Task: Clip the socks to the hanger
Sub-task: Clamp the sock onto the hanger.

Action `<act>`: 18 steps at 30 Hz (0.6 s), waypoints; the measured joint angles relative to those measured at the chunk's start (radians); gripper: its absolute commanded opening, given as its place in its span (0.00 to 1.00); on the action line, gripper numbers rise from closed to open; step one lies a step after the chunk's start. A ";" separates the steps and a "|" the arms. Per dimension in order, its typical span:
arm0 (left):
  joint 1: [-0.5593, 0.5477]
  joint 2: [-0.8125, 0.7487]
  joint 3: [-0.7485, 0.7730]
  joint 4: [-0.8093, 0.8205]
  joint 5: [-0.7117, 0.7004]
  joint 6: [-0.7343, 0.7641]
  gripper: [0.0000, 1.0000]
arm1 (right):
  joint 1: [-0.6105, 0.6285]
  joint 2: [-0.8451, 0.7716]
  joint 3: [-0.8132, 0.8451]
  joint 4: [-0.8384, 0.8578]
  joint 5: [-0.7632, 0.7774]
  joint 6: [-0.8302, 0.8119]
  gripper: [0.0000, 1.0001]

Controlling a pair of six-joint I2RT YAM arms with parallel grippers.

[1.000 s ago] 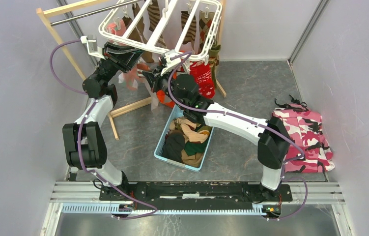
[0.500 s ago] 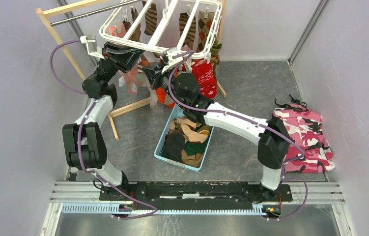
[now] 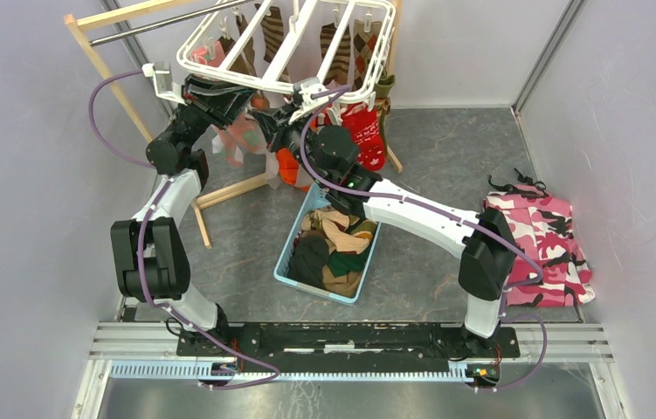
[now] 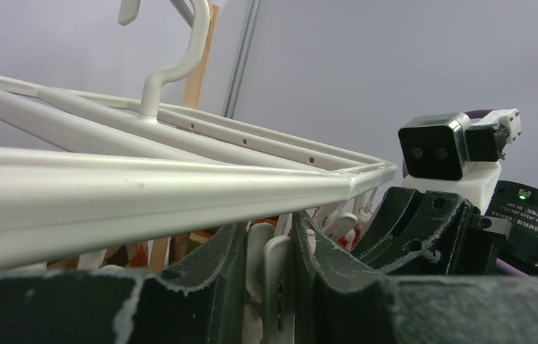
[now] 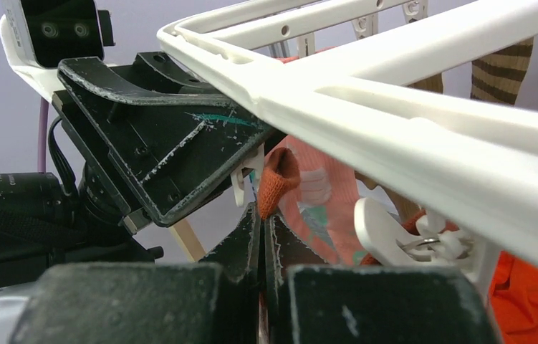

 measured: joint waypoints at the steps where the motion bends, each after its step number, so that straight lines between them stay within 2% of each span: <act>1: 0.000 0.000 0.000 0.000 0.000 -0.002 0.02 | 0.000 0.000 -0.002 0.002 -0.001 -0.001 0.00; 8: 0.000 0.000 0.008 0.000 -0.004 -0.016 0.02 | 0.000 -0.008 -0.088 0.014 -0.009 -0.005 0.00; 18: 0.000 0.000 0.008 0.000 -0.015 -0.026 0.02 | 0.002 -0.008 -0.103 0.024 -0.037 -0.014 0.00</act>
